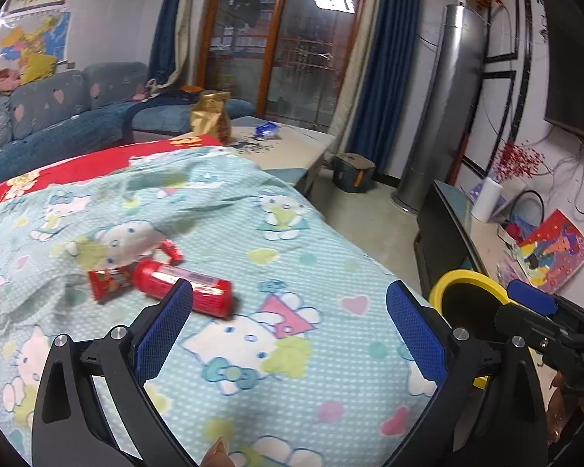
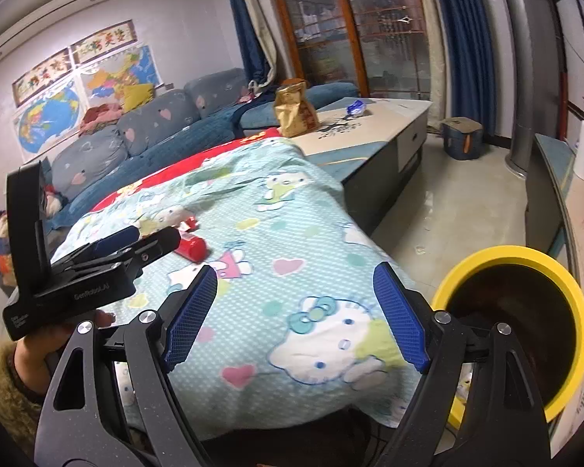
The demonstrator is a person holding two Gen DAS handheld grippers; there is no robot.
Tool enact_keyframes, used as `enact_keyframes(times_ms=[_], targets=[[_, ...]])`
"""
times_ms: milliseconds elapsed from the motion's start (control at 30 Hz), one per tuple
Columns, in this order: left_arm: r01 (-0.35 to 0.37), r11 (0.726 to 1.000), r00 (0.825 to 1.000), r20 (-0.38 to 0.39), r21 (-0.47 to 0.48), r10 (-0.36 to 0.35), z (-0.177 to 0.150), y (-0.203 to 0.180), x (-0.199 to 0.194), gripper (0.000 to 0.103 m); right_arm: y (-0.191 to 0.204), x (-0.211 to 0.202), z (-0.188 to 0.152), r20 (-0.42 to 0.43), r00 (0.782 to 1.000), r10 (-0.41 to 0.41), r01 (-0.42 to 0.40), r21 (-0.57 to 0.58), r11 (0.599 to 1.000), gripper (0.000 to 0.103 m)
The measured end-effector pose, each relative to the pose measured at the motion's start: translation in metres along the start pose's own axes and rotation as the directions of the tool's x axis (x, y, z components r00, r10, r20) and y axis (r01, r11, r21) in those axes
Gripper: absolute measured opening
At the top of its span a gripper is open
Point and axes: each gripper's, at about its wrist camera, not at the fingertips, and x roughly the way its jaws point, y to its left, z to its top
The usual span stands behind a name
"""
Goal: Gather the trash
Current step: 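Move both open grippers back over the red wrapper and red tube, then grasp the red chocolate wrapper with the left gripper while the right grasps the red tube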
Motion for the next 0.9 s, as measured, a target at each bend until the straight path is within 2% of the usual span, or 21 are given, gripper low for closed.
enact_keyframes(times_ms=[367,667,900], targets=[[-0.09,0.993,0.996,0.019,-0.074,0.091,0.006,0.057,-0.011,0.097,0.039,0.033,0.009,-0.054,0.997,0.058,-0.062,-0.075,0.995,0.075],[-0.176,0.974,0.984,-0.023,-0.145,0.175,0.005,0.114,-0.009,0.096,0.071,0.082,0.014,-0.154,0.983,0.1,-0.127,-0.179,0.976,0.075],[-0.18,0.958,0.983,-0.078,-0.222,0.166,-0.002,0.155,0.004,0.095,0.093,0.131,0.015,-0.247,0.961,0.123,-0.182,-0.233,0.955,0.075]])
